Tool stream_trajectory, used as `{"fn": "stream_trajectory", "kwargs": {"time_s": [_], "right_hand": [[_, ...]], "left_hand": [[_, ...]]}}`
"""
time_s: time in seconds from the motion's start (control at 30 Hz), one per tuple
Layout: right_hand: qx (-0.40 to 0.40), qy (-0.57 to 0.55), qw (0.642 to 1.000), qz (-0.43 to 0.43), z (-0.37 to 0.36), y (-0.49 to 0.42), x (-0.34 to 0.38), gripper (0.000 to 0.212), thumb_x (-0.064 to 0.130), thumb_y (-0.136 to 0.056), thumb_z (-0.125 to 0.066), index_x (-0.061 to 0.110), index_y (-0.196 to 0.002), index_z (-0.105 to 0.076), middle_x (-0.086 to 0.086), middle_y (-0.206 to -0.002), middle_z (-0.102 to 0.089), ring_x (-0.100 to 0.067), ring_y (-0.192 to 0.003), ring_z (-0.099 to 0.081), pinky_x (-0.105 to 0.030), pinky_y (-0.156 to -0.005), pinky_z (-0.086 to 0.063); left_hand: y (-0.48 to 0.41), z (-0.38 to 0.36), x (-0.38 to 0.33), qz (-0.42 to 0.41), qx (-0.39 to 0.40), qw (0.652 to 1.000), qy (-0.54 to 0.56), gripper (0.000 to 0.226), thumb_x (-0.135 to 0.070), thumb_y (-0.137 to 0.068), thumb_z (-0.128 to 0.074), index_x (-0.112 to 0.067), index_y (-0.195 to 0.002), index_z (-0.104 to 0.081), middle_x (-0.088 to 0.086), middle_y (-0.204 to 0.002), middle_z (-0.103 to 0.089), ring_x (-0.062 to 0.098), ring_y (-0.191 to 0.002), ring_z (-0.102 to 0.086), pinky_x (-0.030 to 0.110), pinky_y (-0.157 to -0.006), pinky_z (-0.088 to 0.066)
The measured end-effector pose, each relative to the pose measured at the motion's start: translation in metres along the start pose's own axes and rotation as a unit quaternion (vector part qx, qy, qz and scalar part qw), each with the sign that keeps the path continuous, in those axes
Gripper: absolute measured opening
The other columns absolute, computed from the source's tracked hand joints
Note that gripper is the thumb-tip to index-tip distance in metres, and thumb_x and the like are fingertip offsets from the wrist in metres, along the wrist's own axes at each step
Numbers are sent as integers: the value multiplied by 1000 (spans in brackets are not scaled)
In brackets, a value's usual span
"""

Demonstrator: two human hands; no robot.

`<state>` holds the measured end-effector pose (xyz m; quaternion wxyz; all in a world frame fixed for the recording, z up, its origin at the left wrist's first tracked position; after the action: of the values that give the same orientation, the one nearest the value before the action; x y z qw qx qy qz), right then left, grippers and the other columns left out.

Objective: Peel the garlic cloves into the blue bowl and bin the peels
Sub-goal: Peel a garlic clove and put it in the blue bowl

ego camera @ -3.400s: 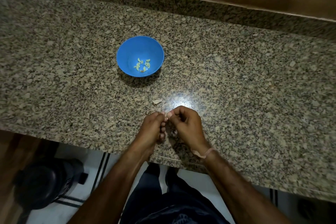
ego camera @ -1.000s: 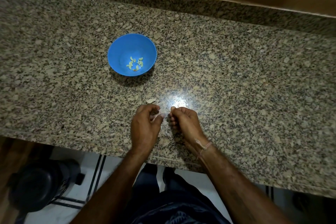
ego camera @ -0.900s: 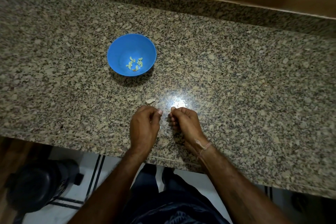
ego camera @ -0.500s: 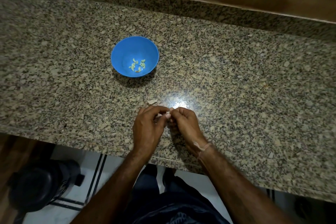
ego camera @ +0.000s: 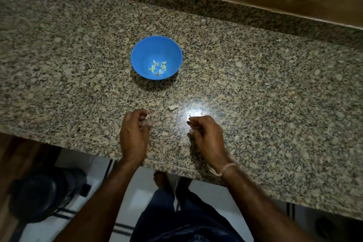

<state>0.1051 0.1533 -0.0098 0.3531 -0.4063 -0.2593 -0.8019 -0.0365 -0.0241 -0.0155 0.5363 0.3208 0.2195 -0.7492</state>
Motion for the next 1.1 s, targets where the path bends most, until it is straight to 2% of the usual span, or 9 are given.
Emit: {"fn": "stream_trajectory", "kwargs": {"time_s": [0.07, 0.23, 0.37, 0.43, 0.57, 0.67, 0.83, 0.93, 1.1], "right_hand": [[-1, 17, 1000, 4, 8, 11, 0, 31, -2, -96, -68, 9, -125, -67, -1, -113, -58, -6, -96, -60, -9, -83, -50], [30, 123, 991, -35, -5, 37, -12, 43, 4, -94, -72, 12, -133, -57, 0, -112, -47, -15, -95, -50, -5, -74, -37], [-11, 94, 995, -18, -23, 25, 4, 34, -4, -94, -63, 16, -123, -64, 6, -110, -52, -13, -94, -56, -29, -78, -53], [-19, 79, 997, -17, -24, 17, 6, 29, -3, -95, -64, 12, -120, -67, -2, -112, -58, -15, -97, -60, -33, -83, -55], [-47, 59, 997, -27, -6, 27, -5, 36, -6, -92, -70, 11, -124, -66, -2, -104, -56, -7, -90, -57, -6, -77, -46], [-40, 38, 998, -25, -4, 35, -10, 41, -9, -92, -70, 8, -129, -62, -3, -105, -51, 0, -89, -52, -1, -75, -43], [-19, 55, 998, 0, -15, 21, -11, 58, -8, -92, -69, 13, -143, -51, 8, -121, -41, -3, -99, -48, -7, -81, -48], [-20, 80, 996, 30, -17, 1, -10, 62, -8, -90, -71, 10, -145, -49, 3, -131, -42, -8, -113, -44, -20, -88, -50], [18, 97, 989, 114, -20, -12, -6, 18, 3, -98, -64, 10, -114, -69, 5, -111, -54, -12, -105, -48, -27, -77, -53]], "left_hand": [[13, -4, -4, -34, 21, 999, -3, 28, -9, -94, -73, -18, -118, -61, -3, -111, -51, 13, -92, -58, 26, -68, -52], [37, -42, -17, -98, 155, 983, 20, 33, -18, -93, -75, -19, -122, -61, -4, -116, -54, 13, -102, -59, 32, -78, -58], [30, -51, -31, -124, 169, 977, 27, 33, 5, -98, -56, -12, -125, -64, 0, -117, -55, 8, -95, -63, 11, -79, -52], [29, -50, -31, -125, 178, 975, 40, 36, 9, -97, -53, -11, -125, -64, 0, -116, -54, 11, -97, -63, 17, -84, -56], [29, -54, -28, -138, 177, 974, -3, 29, -10, -89, -76, -16, -116, -67, -4, -107, -55, 15, -98, -57, 29, -78, -50], [29, -56, -33, -162, 160, 974, -6, 13, -8, -90, -73, -16, -99, -67, -4, -95, -54, 15, -89, -52, 33, -70, -46], [26, -62, -36, -163, 135, 975, -73, 22, 3, -88, -66, -17, -84, -59, -3, -84, -52, 15, -82, -44, 37, -62, -43], [24, -66, -39, -154, 132, 974, -97, 30, 9, -83, -62, -19, -81, -55, -3, -82, -51, 17, -82, -43, 36, -61, -36], [31, -55, -30, -81, 72, 994, -30, 23, 5, -92, -57, -16, -84, -62, -2, -86, -60, 17, -83, -55, 23, -65, -38]]}}
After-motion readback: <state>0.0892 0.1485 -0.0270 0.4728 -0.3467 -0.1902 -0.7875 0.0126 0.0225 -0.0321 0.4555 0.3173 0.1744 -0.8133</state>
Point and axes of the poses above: each hand's wrist, its own y-axis away from the middle knuckle, its own z-axis out of the back of the hand, x = y × z, the point moved 3 cm from there along -y, towards the middle knuckle
